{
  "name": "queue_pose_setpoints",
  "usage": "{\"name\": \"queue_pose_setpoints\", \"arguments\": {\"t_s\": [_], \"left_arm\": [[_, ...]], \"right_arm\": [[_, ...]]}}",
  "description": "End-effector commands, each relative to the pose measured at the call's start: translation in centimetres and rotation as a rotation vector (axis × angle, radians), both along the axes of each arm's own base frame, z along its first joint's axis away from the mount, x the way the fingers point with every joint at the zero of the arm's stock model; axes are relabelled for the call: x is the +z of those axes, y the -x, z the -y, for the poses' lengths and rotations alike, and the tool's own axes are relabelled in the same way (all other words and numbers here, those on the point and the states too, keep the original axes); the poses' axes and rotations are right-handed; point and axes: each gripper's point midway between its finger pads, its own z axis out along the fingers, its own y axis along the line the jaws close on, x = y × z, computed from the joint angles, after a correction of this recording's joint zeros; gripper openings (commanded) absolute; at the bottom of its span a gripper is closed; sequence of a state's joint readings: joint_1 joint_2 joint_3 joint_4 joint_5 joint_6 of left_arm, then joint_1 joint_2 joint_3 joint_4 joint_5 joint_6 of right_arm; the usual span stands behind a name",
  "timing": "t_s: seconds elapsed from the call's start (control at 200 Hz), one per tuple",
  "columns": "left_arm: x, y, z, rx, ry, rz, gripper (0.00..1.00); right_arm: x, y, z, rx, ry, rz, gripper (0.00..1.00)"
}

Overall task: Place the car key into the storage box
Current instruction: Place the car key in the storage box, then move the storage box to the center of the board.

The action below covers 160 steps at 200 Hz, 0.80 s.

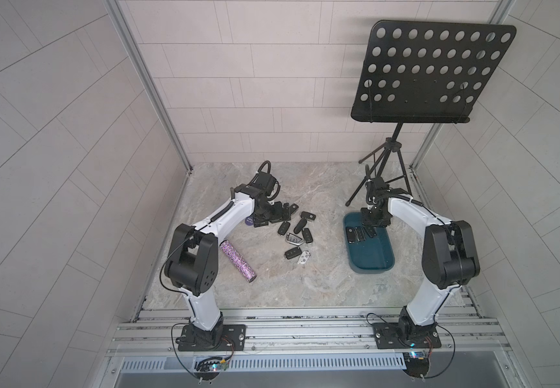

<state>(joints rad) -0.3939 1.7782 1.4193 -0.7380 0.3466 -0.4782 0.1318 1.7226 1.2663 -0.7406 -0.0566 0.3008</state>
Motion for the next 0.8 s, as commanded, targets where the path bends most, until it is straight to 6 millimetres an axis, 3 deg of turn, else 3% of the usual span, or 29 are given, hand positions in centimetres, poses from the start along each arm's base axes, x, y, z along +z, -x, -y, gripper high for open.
{"name": "queue_pose_setpoints", "arguments": {"t_s": [0.0, 0.375, 0.796], "left_arm": [[0.3, 0.2, -0.2, 0.001, 0.006, 0.003, 1.0], [-0.4, 1.3, -0.9, 0.008, -0.008, -0.015, 1.0], [-0.6, 2.4, -2.3, 0.004, -0.066, -0.009, 1.0]], "right_arm": [[0.5, 2.4, -2.2, 0.029, -0.055, -0.022, 0.47], [-0.6, 4.6, -6.8, 0.124, -0.112, -0.035, 0.47], [-0.7, 3.4, -11.7, 0.221, -0.133, -0.019, 0.47]]}}
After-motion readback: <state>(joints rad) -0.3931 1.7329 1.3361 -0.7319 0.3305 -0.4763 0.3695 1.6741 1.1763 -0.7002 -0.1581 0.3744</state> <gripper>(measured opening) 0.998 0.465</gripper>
